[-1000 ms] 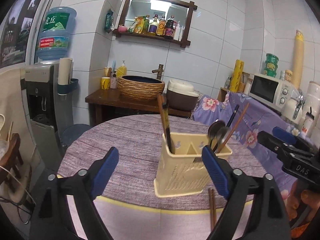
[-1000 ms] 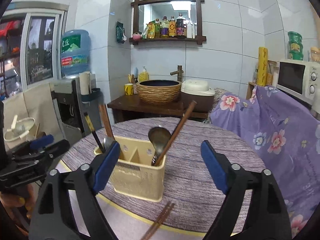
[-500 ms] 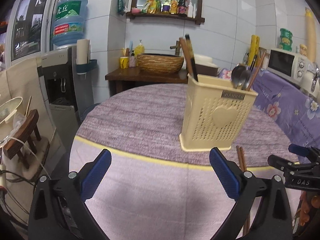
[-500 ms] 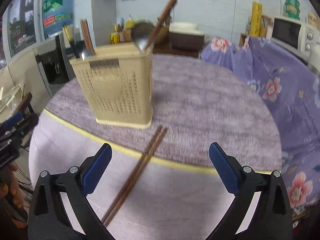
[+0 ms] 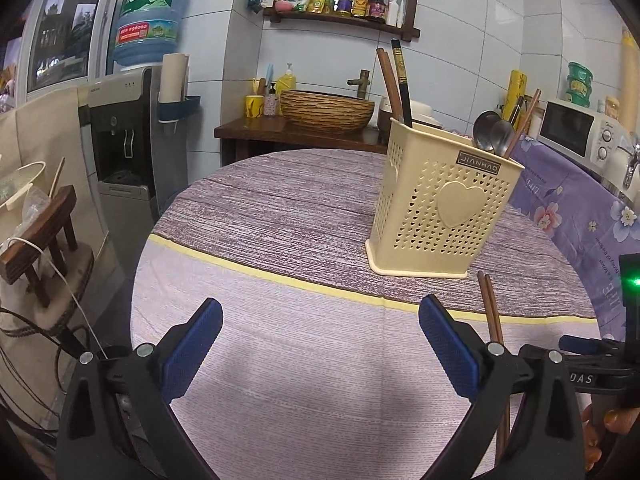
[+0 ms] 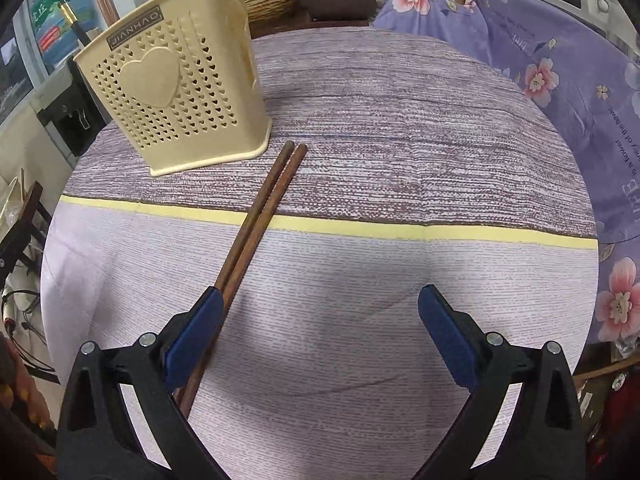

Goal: Organize utensils
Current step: 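Move both tools back to the last two brown chopsticks on the table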

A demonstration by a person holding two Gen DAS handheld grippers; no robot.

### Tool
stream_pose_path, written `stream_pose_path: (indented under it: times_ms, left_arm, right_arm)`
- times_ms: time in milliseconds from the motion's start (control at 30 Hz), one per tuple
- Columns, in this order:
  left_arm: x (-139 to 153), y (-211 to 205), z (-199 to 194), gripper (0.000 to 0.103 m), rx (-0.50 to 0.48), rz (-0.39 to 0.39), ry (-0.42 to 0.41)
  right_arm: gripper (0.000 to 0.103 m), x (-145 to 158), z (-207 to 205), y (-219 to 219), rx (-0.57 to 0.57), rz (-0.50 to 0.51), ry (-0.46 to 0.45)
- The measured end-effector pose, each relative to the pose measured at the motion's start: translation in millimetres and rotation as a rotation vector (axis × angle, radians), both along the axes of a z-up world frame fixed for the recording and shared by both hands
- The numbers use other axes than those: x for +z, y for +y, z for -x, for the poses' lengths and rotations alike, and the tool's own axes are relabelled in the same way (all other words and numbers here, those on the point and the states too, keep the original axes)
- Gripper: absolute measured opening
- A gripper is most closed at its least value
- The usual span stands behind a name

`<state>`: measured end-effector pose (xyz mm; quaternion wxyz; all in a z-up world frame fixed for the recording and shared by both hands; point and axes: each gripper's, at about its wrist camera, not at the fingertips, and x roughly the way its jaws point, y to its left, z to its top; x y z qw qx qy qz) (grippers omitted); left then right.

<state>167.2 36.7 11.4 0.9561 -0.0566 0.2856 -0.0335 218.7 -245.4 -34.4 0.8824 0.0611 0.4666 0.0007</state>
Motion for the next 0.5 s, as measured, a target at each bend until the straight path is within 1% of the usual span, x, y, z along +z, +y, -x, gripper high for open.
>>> stream_pose_path:
  times_ms: [133,200,300,433,500]
  left_arm:
    - [-1.2,-2.7,-1.5,0.097,-0.01,-0.006,0.008]
    - [-0.7,-3.1,-0.9,0.097,-0.014,-0.005,0.006]
    - [-0.8,-3.0,-0.2,0.097,-0.014,-0.003,0.005]
    - [0.0,-2.1,0.6,0.097,-0.016,-0.002,0.004]
    - [-0.2,-1.9,1.4,0.097,-0.019,0.002,0.004]
  right_arm:
    - [0.096,-1.9,-5.7,8.0,0.008,0.041,0.016]
    - [0.096,-2.9,-7.0,11.0,0.019,0.034,0.021]
    - [0.096,-4.9,-10.2,19.0,0.037,0.072,0.031]
    - [0.096,-2.3,-8.5,21.9,0.031,0.11,0.025]
    - [0.096,-2.2,-7.1,20.7,0.035,0.112,0.028]
